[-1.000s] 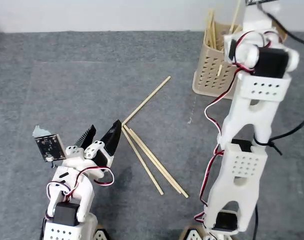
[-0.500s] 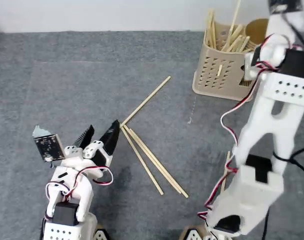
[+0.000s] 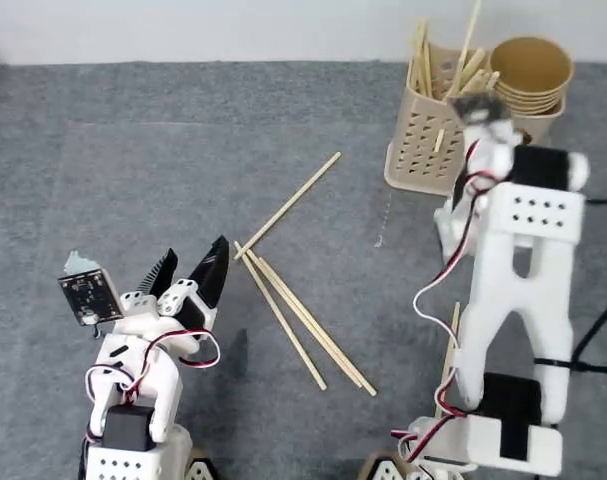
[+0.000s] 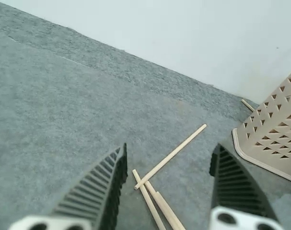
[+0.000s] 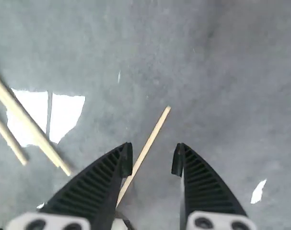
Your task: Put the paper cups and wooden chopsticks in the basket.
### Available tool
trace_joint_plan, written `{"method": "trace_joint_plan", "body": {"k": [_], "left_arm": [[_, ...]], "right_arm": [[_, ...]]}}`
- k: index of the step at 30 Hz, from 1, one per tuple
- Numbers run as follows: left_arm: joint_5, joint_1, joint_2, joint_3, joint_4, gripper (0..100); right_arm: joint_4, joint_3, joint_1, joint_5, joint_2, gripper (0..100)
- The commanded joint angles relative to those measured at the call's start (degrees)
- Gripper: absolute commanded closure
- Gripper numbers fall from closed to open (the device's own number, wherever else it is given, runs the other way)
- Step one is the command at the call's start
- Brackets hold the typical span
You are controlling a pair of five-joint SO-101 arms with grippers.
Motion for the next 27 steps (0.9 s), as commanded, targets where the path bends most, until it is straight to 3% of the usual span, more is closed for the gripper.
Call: {"method": "trace_joint_plan", "body": {"k": [1,11,21,27], "left_arm": [[-0.44,-0.18,-0.88,-0.75,-1.41,73],[-0.79,-0.09,-0.88,-0.66,-1.41,73],[-0.79,0.00,-0.88,-0.57,-1.41,73],[-0.79,0.00,-0.88,-0.48,-1.41,73]], "right_arm": [[-8.31,7.91,0.66,-5.10,-2.95,85.0],[-21.14,21.98,-4.00,-18.81,-2.95,85.1],[-33.10,32.09,-0.66,-18.46,-2.86,85.1],[-36.35,37.19,4.70,-13.19,-2.86,85.1]]}}
